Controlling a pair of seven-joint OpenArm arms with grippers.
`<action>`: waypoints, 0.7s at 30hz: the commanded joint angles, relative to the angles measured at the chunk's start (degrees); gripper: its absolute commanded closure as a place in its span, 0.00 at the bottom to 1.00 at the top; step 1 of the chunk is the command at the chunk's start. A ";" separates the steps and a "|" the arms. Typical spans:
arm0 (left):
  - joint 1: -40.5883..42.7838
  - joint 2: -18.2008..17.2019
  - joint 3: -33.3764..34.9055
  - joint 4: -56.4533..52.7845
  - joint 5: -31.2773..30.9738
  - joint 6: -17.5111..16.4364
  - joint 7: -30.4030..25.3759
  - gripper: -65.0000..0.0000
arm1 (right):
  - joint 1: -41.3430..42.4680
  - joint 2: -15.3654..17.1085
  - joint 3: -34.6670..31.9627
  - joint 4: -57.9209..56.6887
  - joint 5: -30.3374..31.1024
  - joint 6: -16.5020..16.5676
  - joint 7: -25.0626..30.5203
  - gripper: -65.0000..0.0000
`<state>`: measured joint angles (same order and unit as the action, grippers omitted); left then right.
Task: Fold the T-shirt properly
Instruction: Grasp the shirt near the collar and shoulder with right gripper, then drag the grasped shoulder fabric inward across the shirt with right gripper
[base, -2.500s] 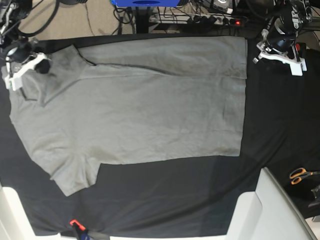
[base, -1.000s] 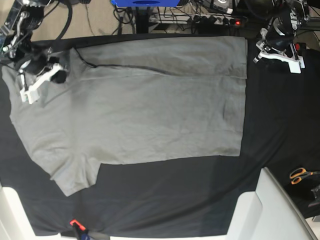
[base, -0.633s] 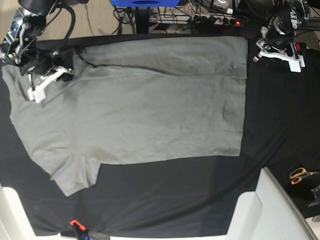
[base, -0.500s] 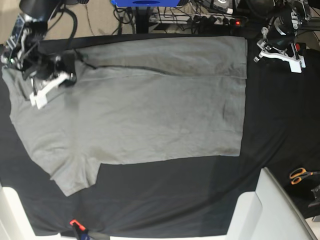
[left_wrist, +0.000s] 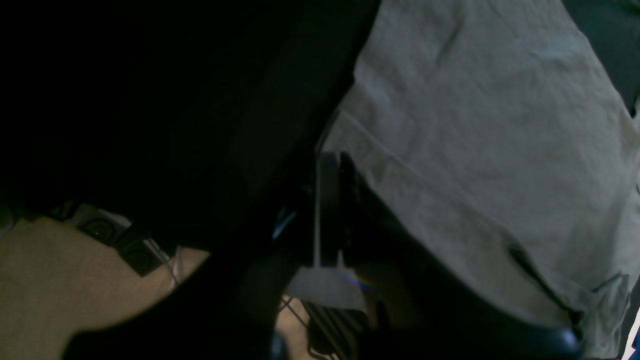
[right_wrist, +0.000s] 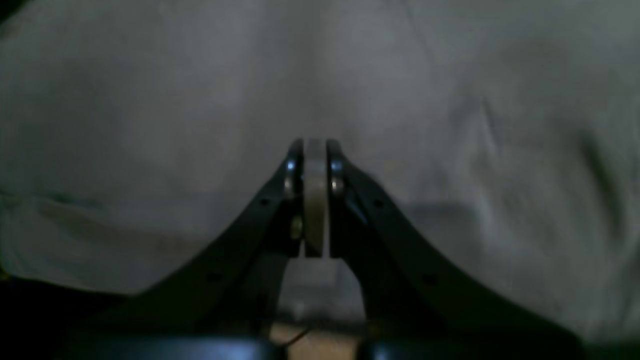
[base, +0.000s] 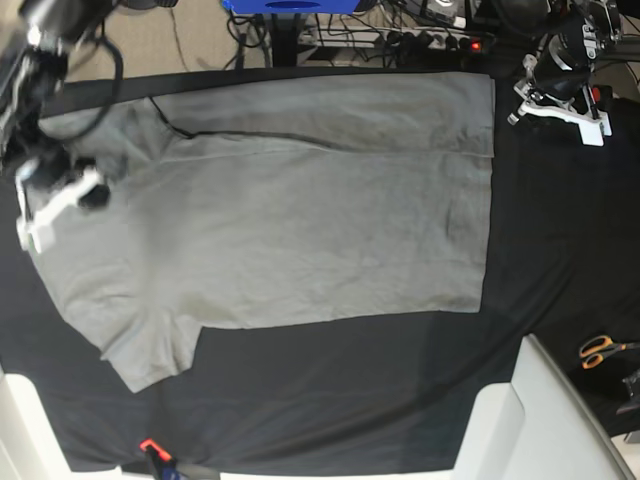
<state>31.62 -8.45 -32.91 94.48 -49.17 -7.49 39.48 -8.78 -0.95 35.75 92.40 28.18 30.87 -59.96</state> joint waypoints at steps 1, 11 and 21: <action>0.34 -0.65 -0.37 0.78 -0.46 -0.29 -0.76 1.00 | -1.47 -0.76 -0.10 1.36 0.78 -0.50 -0.56 1.00; 0.25 -0.65 -0.37 0.78 -0.46 -0.29 -0.76 1.00 | -1.73 -1.64 -0.80 -9.37 0.69 -1.91 2.34 1.00; 0.25 -0.65 -0.37 0.78 -0.46 -0.29 -0.76 1.00 | 5.04 1.26 -0.89 -19.65 0.69 -1.82 7.00 1.00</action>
<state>31.57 -8.47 -32.91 94.48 -49.12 -7.49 39.51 -4.60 -0.36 34.87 72.07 28.49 29.02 -53.71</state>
